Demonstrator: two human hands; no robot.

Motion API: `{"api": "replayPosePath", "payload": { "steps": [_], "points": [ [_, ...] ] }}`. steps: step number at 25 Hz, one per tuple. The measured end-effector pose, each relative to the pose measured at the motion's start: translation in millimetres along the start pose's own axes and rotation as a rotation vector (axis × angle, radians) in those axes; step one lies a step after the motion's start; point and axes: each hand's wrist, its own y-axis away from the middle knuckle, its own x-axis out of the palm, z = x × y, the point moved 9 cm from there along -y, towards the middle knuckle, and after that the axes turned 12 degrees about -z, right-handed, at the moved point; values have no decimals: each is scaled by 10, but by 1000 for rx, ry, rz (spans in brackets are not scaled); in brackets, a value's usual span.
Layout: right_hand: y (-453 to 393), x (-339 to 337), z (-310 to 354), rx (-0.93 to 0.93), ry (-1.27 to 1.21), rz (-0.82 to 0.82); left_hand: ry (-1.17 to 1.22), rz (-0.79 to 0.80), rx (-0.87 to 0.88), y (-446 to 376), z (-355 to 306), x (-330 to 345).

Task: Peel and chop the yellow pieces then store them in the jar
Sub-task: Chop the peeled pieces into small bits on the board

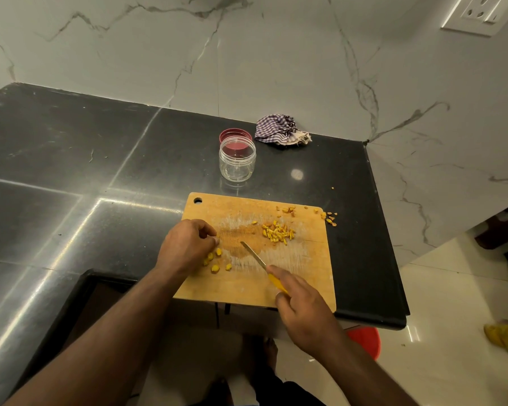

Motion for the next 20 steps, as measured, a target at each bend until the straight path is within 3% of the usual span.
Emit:
{"api": "replayPosePath", "payload": {
  "steps": [11,20],
  "points": [
    [25,-152,-135,116,-50,-56,-86,64,102,127,-396,307],
    [65,-105,102,61,32,-48,-81,-3,92,161,-339,277]
  ]
}}
